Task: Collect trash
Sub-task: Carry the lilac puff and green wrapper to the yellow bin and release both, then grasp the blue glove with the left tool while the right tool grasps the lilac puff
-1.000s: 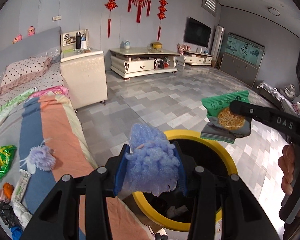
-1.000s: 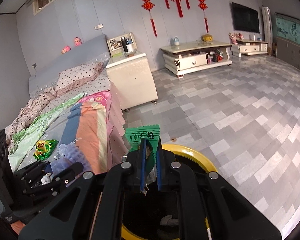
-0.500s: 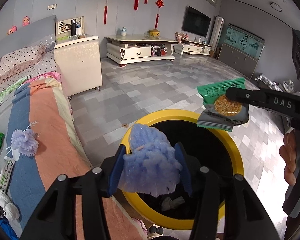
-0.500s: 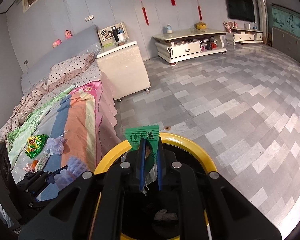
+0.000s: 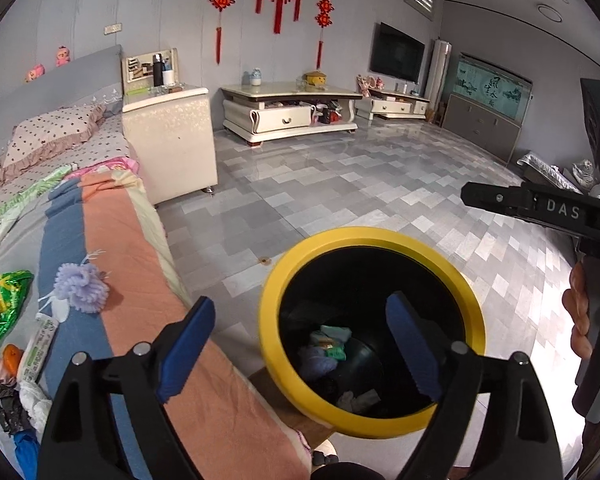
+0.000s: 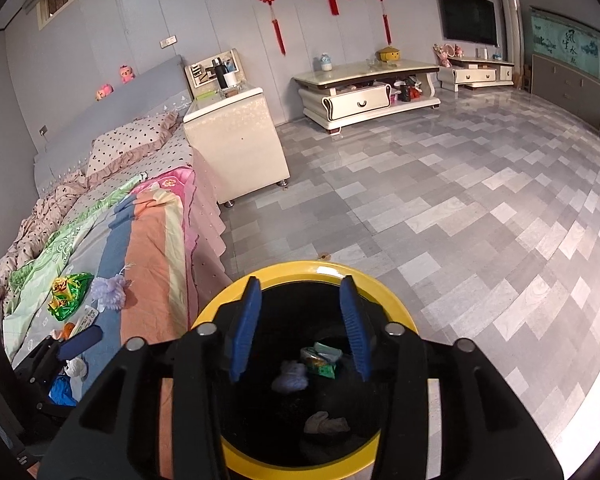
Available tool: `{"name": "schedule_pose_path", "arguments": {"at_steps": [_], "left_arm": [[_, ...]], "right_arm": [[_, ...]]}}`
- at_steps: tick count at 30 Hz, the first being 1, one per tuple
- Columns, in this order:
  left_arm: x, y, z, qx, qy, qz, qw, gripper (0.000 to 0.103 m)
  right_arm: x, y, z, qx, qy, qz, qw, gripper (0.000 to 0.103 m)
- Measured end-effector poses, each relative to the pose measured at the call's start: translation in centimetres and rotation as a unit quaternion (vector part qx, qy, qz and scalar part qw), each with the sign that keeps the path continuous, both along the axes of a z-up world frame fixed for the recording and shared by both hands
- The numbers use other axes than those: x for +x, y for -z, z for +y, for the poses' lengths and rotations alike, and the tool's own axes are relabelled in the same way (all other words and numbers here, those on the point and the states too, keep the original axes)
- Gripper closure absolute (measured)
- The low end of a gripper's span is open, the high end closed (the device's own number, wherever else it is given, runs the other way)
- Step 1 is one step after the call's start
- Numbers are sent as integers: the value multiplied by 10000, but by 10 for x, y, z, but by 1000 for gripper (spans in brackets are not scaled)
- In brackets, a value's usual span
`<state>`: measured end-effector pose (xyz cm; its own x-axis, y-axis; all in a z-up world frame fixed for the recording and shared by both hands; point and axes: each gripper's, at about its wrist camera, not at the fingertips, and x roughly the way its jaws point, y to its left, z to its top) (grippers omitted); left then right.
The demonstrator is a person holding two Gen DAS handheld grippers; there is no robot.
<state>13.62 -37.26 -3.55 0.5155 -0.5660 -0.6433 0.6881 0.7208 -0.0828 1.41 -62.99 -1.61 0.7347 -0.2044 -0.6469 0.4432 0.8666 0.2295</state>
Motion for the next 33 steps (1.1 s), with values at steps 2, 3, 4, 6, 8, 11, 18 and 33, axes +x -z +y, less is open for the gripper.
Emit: {"name": "schedule_pose_path", "arguments": {"at_steps": [2, 3, 4, 6, 8, 11, 18, 33], "left_arm": [[-1, -5, 11, -19, -104, -66, 9999, 15], [-1, -7, 15, -31, -155, -96, 9998, 13], [-1, -10, 22, -42, -210, -134, 9997, 13], [-1, -16, 35, -56, -319, -202, 9993, 11], [-2, -21, 47, -71, -412, -256, 9988, 9], [-2, -28, 69, -58, -603, -366, 9975, 8], [5, -37, 128, -83, -1087, -479, 9929, 8], [18, -40, 245, 14, -2043, -501, 9776, 8]], "right_arm": [[-2, -3, 6, 0, -23, -68, 10000, 45], [-2, -4, 9, -6, -53, -97, 9999, 43], [-1, -6, 13, -25, -72, -108, 9999, 41], [2, -9, 24, -96, -174, -138, 9997, 37], [5, -14, 34, -150, -264, -174, 9994, 33], [15, -20, 54, -282, -447, -202, 9984, 27], [39, -35, 100, -373, -827, -354, 9952, 20], [113, -50, 207, -496, -1767, -754, 9801, 12]]}}
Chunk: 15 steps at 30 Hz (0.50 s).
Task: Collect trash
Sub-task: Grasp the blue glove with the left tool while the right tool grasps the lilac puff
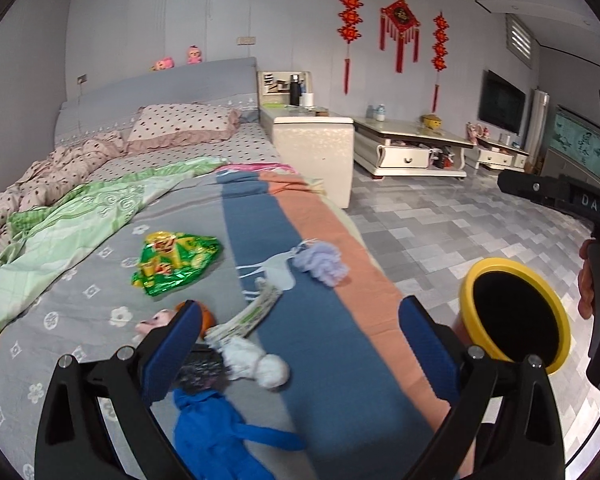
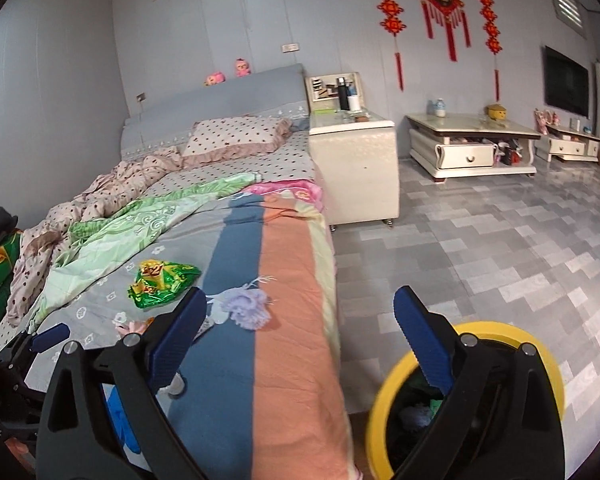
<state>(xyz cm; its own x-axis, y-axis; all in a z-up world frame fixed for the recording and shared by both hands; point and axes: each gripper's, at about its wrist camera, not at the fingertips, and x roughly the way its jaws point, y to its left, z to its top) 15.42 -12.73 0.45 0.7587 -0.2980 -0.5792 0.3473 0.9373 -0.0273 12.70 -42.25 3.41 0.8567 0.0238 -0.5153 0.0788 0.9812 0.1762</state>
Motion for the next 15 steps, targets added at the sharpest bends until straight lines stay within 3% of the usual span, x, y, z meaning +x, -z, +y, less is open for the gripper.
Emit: {"name": "schedule_pose_path", "arguments": {"at_steps": [7, 15], "left_arm": [[4, 18, 43, 77, -348, 193, 9992, 8], [9, 57, 79, 90, -622, 627, 9961, 8]], "right_arm": [[50, 12, 42, -151, -266, 82, 9995, 11], [112, 59, 70, -236, -361, 503, 9978, 11]]}}
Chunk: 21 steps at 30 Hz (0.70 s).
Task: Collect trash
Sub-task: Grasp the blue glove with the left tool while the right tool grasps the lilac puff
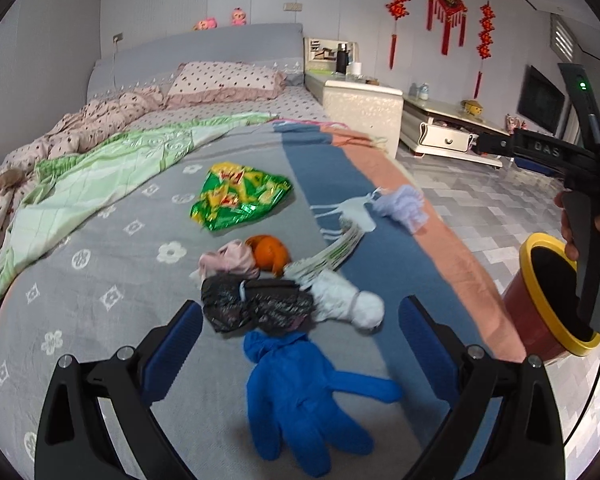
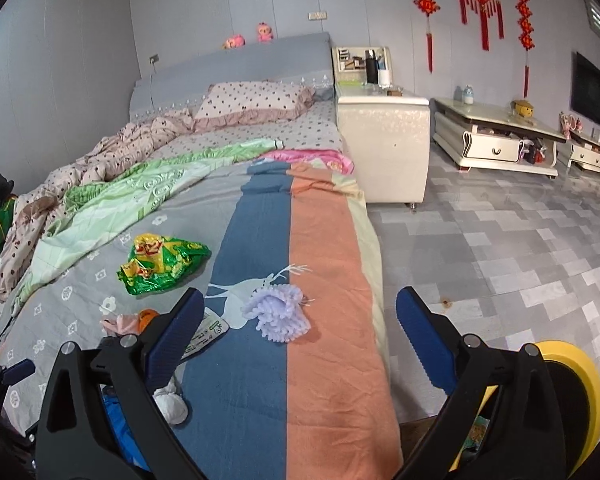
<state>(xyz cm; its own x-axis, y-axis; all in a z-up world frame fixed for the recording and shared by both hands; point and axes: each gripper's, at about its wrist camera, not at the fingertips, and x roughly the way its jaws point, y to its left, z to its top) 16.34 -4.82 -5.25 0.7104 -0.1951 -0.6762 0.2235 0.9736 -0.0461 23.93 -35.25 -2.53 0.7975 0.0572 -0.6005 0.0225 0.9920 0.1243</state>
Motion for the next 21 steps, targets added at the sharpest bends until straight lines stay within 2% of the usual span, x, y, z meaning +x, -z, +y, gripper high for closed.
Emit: {"name": "schedule_pose_path", "arguments": {"at_steps": [10, 16, 21], "left_arm": [[12, 57, 22, -128, -204, 541, 9982, 8], [20, 81, 25, -275, -263, 744, 9965, 8], [20, 93, 19, -280, -163, 792, 9963, 10]], "right_arm": [[67, 76, 18, -320, -68, 583, 9978, 11], [88, 105, 27, -386, -212, 724, 9964, 11], [102, 117, 36, -579, -268, 779, 9949, 12]]}}
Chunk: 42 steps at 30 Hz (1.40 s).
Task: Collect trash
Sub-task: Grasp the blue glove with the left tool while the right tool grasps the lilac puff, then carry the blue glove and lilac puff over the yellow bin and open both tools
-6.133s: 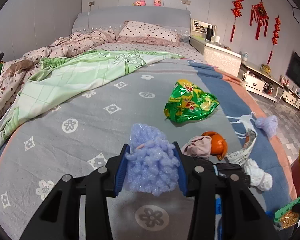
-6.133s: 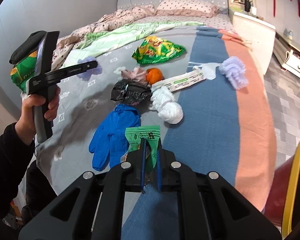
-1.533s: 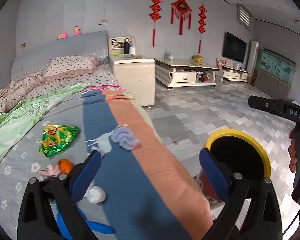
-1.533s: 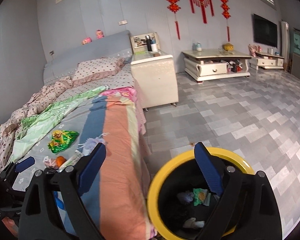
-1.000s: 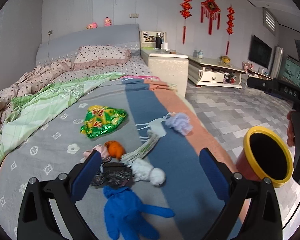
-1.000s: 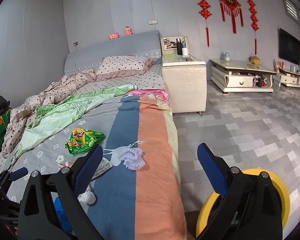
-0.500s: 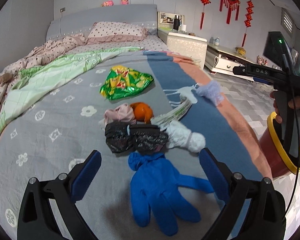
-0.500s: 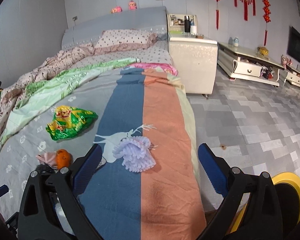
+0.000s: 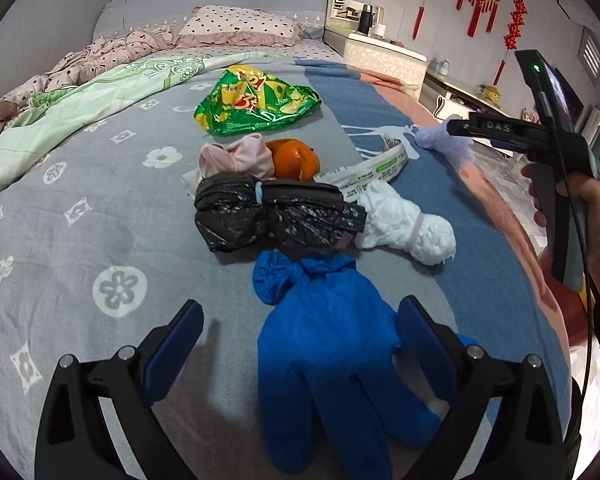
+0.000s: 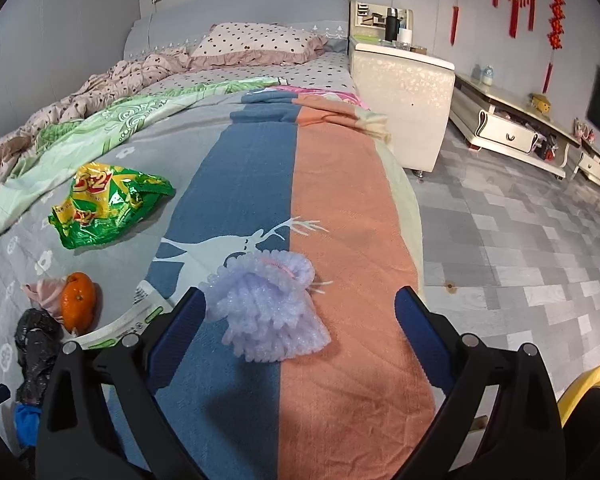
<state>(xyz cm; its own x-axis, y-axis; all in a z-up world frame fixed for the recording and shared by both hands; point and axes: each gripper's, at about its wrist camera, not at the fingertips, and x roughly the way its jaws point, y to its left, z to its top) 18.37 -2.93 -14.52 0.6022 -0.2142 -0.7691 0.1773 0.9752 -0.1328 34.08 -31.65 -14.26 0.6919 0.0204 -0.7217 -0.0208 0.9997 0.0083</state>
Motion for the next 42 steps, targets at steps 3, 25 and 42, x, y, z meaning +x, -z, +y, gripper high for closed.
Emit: {"name": "schedule_pose_path", "arguments": {"at_steps": [3, 25, 42], "left_arm": [[0, 3, -3, -58, 74, 12, 10000, 16], [-20, -9, -21, -163, 633, -278, 9975, 74], [-52, -75, -22, -228, 529, -970, 9936, 77]], "right_arm": [[9, 5, 4, -20, -49, 15, 10000, 13], [16, 13, 13, 10, -40, 61, 10000, 69], [-78, -81, -7, 463, -127, -566, 9972, 69]]}}
